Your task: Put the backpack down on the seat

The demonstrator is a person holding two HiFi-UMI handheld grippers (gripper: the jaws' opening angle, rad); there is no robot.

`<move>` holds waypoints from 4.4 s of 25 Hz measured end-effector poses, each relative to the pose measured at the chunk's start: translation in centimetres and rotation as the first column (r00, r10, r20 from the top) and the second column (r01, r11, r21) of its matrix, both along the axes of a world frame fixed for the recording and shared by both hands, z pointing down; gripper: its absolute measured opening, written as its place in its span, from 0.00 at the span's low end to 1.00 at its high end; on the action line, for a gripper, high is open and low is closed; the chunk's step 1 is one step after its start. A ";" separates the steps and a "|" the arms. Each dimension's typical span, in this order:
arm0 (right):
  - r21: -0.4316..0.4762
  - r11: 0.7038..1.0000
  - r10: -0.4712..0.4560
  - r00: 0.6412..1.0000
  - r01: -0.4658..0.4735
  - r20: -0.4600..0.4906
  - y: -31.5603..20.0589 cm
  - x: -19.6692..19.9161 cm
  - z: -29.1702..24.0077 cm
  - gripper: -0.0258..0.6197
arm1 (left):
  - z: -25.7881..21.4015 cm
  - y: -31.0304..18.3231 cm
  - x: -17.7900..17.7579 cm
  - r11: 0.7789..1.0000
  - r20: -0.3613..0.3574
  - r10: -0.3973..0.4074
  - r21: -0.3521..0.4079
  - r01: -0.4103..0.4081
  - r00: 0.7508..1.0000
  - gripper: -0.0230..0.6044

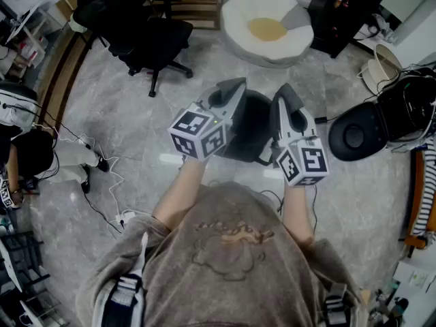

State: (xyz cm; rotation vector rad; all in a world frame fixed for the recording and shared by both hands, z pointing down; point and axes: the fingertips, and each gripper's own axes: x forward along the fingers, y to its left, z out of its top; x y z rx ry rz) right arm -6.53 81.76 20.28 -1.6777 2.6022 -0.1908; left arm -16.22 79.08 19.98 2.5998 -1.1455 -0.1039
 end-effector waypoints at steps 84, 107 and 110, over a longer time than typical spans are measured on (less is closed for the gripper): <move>-0.143 0.989 0.069 0.984 -0.045 0.166 -93.2 15.2 9.4 0.08 | 11.8 -95.3 16.0 0.960 0.080 0.261 -0.126 -0.250 0.962 0.09; -0.191 0.980 0.074 0.987 -0.046 0.142 -113.0 22.4 17.6 0.08 | 20.3 -115.0 23.0 0.958 0.112 0.251 -0.168 -0.231 0.962 0.09; -0.204 0.979 0.062 0.987 -0.031 0.146 -114.9 23.0 19.0 0.08 | 22.0 -116.7 23.5 0.959 0.119 0.241 -0.184 -0.217 0.963 0.09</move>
